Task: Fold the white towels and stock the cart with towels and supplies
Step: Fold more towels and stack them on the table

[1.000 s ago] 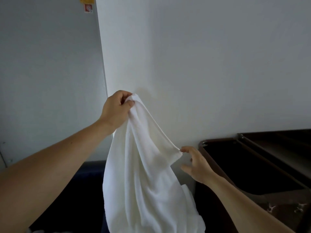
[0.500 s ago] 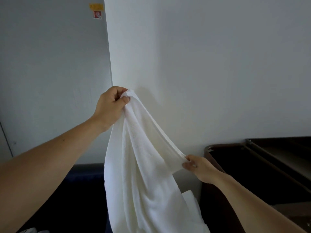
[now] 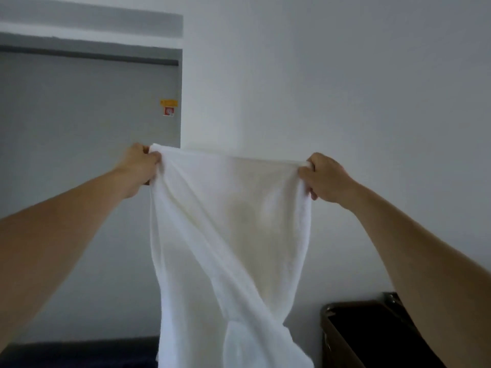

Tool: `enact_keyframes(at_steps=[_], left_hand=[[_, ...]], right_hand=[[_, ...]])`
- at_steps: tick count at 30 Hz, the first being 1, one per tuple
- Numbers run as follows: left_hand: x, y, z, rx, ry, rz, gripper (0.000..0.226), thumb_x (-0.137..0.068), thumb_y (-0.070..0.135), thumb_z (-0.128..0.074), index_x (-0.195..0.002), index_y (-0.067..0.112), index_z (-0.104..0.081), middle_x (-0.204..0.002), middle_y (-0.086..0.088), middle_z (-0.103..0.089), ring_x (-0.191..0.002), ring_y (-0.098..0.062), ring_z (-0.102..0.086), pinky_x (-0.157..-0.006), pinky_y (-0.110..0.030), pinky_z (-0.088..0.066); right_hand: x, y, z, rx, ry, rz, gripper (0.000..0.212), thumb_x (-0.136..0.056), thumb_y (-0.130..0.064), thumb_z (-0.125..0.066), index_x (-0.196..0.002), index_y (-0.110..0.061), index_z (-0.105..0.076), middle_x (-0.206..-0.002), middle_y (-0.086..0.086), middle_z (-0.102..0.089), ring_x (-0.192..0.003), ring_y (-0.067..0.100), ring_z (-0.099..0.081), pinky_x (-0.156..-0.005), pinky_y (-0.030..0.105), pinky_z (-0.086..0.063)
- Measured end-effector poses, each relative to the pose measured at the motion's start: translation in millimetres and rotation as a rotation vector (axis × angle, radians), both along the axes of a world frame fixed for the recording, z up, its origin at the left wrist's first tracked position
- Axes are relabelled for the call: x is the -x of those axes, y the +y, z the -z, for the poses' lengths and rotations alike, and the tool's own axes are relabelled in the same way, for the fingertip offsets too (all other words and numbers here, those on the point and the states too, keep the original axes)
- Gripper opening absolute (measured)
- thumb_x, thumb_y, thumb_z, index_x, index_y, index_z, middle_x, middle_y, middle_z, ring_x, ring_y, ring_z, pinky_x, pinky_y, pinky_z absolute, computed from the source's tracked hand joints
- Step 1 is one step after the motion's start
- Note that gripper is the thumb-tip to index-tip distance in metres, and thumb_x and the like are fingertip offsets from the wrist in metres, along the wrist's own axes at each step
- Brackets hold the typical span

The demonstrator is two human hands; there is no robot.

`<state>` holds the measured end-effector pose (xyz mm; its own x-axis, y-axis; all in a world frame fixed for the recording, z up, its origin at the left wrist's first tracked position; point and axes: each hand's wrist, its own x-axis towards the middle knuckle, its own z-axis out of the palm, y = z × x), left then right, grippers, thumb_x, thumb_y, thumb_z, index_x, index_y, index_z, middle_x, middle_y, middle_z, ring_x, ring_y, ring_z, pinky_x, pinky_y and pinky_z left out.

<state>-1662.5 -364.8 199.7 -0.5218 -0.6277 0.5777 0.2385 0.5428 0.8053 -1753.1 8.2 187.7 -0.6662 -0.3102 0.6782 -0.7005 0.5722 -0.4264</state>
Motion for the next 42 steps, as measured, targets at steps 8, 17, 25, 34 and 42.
enact_keyframes(at_steps=[8,17,25,34,42], left_hand=[[-4.7,19.1,4.4,0.177,-0.131,-0.005,0.015,-0.104,0.022,-0.042,-0.099,0.01,-0.049,-0.084,-0.009,-0.055,-0.066,-0.021,-0.045,-0.05,-0.026,-0.029],[-3.3,36.1,19.4,-0.324,0.081,0.31,0.015,-0.101,0.006,-0.049,-0.088,0.015,-0.049,-0.082,-0.004,-0.047,-0.065,-0.016,-0.051,-0.045,-0.033,-0.057],[9.8,40.0,29.7,-0.237,0.231,0.265,0.017,-0.102,0.014,-0.048,-0.087,0.02,-0.047,-0.088,-0.007,-0.053,-0.065,-0.021,-0.054,-0.04,-0.025,-0.051],[11.9,29.7,76.4,-0.179,0.234,0.374,0.008,-0.087,0.005,-0.068,-0.08,0.007,-0.065,-0.08,-0.008,-0.065,-0.065,-0.022,-0.062,-0.056,-0.025,-0.055],[8.3,53.4,31.1,-0.223,0.426,0.31,0.024,-0.097,0.013,-0.059,-0.075,0.015,-0.051,-0.071,0.002,-0.057,-0.055,-0.013,-0.06,-0.058,-0.032,-0.056]], right_hand=[[-10.0,3.2,-33.4,0.399,-0.156,-0.059,0.015,-0.102,-0.021,-0.042,-0.107,-0.008,-0.048,-0.101,0.014,-0.058,-0.055,0.029,-0.069,-0.05,0.037,-0.056],[-6.8,3.9,-9.1,0.435,0.015,0.007,0.008,-0.101,-0.022,-0.046,-0.1,-0.019,-0.054,-0.092,0.013,-0.066,-0.05,0.021,-0.066,-0.044,0.028,-0.053],[10.0,8.8,5.8,0.446,0.04,0.085,0.01,-0.101,-0.027,-0.044,-0.107,-0.025,-0.052,-0.106,0.004,-0.059,-0.095,0.034,-0.064,-0.079,0.05,-0.058],[15.6,27.0,39.6,0.512,-0.322,-0.227,0.028,-0.082,-0.008,-0.079,-0.101,0.004,-0.062,-0.084,0.011,-0.061,-0.067,0.019,-0.055,-0.064,0.033,-0.048],[-1.8,28.9,21.8,0.697,0.037,-0.162,0.022,-0.078,-0.009,-0.081,-0.079,-0.021,-0.062,-0.072,0.002,-0.063,-0.058,0.015,-0.06,-0.054,0.031,-0.053]])
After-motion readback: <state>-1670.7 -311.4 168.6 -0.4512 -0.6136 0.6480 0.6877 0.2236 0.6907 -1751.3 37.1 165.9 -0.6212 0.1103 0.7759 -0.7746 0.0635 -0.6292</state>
